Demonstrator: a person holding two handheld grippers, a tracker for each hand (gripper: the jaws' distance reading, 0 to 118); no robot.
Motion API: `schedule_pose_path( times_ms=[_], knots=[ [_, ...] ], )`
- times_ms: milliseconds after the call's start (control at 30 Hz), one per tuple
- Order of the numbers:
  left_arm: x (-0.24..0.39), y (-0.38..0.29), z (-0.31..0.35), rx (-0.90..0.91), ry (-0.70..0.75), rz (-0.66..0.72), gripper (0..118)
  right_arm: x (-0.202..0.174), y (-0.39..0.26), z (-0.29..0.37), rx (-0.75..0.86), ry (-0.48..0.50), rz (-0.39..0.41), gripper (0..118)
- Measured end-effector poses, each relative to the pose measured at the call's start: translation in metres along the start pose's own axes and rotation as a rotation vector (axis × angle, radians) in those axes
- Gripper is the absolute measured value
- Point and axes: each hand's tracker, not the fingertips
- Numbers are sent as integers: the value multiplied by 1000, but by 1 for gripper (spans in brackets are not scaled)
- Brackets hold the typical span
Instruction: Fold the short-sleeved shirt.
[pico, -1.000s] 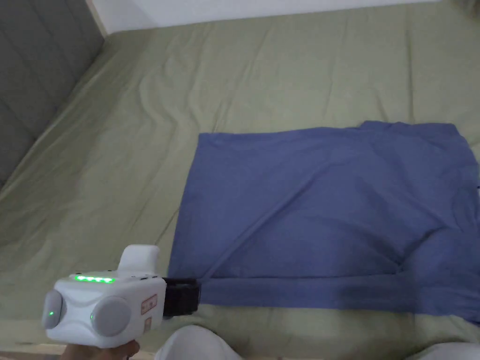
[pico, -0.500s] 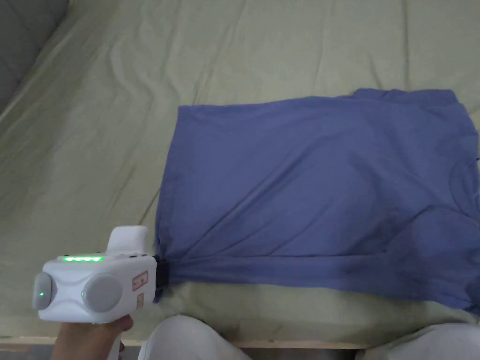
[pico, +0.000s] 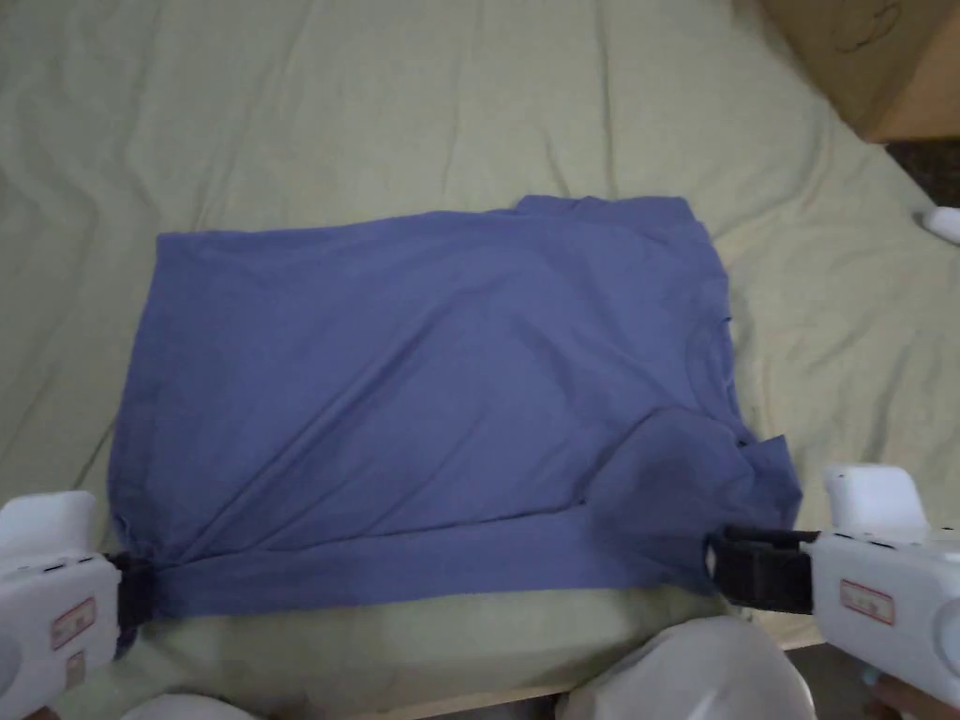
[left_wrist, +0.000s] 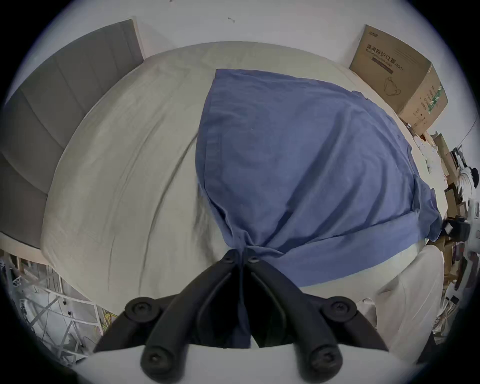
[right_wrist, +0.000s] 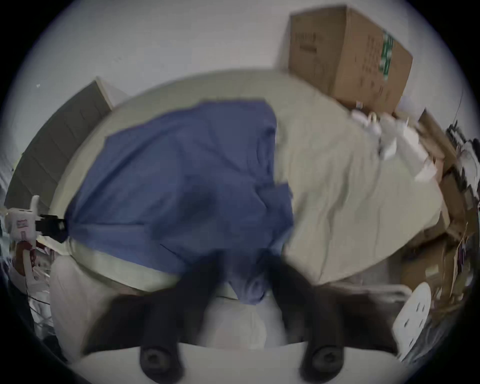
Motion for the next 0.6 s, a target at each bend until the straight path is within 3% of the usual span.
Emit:
schedule_pose_path(
  times_ms=[33,133,233,267,300,333,367,433,500,600],
  knots=[
    [1,0,1,-1,1,0,0,3,0,2,77,24,-26,117],
    [0,1,2,-1,0,9,0,1,4,-10,-2,63,-15,117],
    [4,0,2,-4,7,5,0,-8,3,-36,-84,21,26,111],
    [3,1,2,-4,9,3,1,-9,2,-41,-98,16,35,96],
    [3,0,2,-5,11,1,0,-10,5,-39,-96,11,39,54],
    [4,0,2,-6,11,1,0,-9,4,-39,-90,14,45,21],
    [4,0,3,-8,10,1,0,-10,2,-37,-83,13,50,12],
    [4,-2,4,-9,7,2,0,-10,2,-30,-73,40,37,8],
    [6,-3,7,-8,13,-2,1,-13,2,-26,-57,30,85,8],
    [4,2,13,7,10,-3,0,-12,14,-13,-19,66,45,8]
  ],
)
